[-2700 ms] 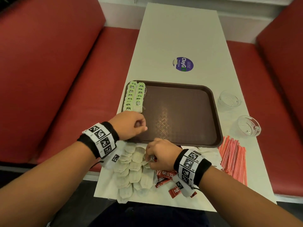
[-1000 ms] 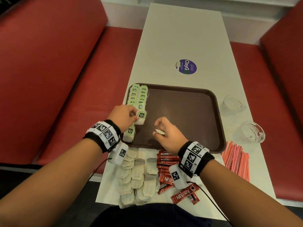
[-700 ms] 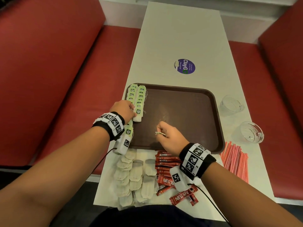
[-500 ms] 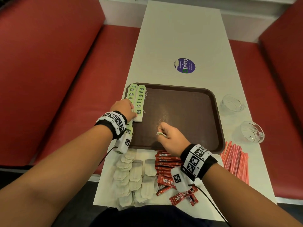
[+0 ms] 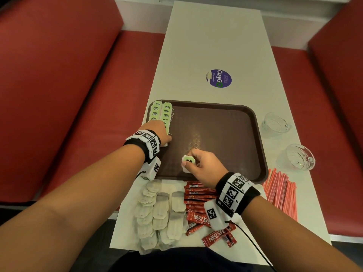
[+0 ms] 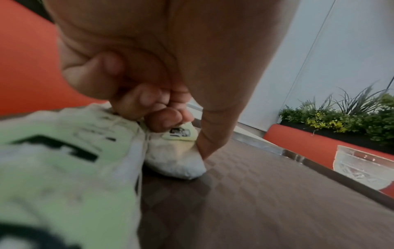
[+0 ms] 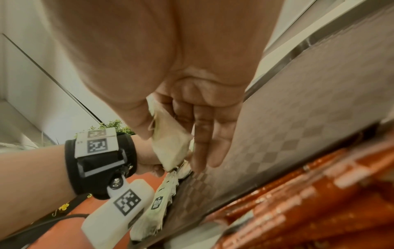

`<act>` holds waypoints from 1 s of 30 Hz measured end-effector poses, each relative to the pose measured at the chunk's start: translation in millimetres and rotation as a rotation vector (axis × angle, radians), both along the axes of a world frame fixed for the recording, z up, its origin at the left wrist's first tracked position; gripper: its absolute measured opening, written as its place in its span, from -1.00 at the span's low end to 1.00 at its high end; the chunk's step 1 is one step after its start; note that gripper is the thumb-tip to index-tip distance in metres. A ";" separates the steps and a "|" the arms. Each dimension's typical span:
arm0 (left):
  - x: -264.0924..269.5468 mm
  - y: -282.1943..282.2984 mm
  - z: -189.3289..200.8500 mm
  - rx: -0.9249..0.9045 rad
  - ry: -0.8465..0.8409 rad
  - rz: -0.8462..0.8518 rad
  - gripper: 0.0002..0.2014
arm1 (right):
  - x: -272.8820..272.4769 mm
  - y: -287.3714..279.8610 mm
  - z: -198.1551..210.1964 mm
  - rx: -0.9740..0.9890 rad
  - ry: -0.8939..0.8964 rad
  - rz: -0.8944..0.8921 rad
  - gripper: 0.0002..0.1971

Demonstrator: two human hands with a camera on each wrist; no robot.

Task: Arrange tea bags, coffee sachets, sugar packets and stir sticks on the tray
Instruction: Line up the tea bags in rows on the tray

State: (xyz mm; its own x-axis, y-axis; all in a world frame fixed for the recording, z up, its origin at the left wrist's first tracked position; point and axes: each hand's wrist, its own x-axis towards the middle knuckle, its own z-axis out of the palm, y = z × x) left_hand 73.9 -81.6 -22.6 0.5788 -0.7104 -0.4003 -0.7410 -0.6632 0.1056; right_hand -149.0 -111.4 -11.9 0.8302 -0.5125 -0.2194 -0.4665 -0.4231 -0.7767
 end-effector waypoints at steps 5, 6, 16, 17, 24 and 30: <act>-12.6 12.9 23.4 -0.262 0.122 -0.056 -0.68 | -2.5 -2.7 4.2 -0.015 -0.042 -0.015 -0.83; -16.6 18.5 29.0 -0.359 0.210 -0.073 -0.70 | -2.4 -3.1 4.3 -0.013 -0.050 -0.020 -0.84; -40.4 62.6 47.0 -0.472 0.456 -0.412 -0.96 | 6.5 -0.6 1.4 -0.017 -0.078 -0.050 -0.77; -40.1 64.6 46.3 -0.501 0.443 -0.402 -0.96 | 7.3 0.2 0.6 -0.020 -0.060 -0.043 -0.77; -34.2 77.0 44.2 -0.593 0.413 -0.325 -0.95 | 8.3 5.5 -0.3 -0.029 -0.003 -0.023 -0.74; 0.9 76.9 36.1 -0.606 0.305 -0.130 -0.95 | -2.9 13.7 -5.0 -0.145 0.223 0.340 -0.67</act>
State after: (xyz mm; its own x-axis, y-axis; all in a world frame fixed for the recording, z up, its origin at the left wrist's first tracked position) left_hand 74.7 -4.7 13.5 0.3986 -0.9162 -0.0425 -0.6886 -0.3296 0.6459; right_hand -151.9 -97.7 -16.9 0.8973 -0.2571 -0.3587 -0.4319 -0.6788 -0.5938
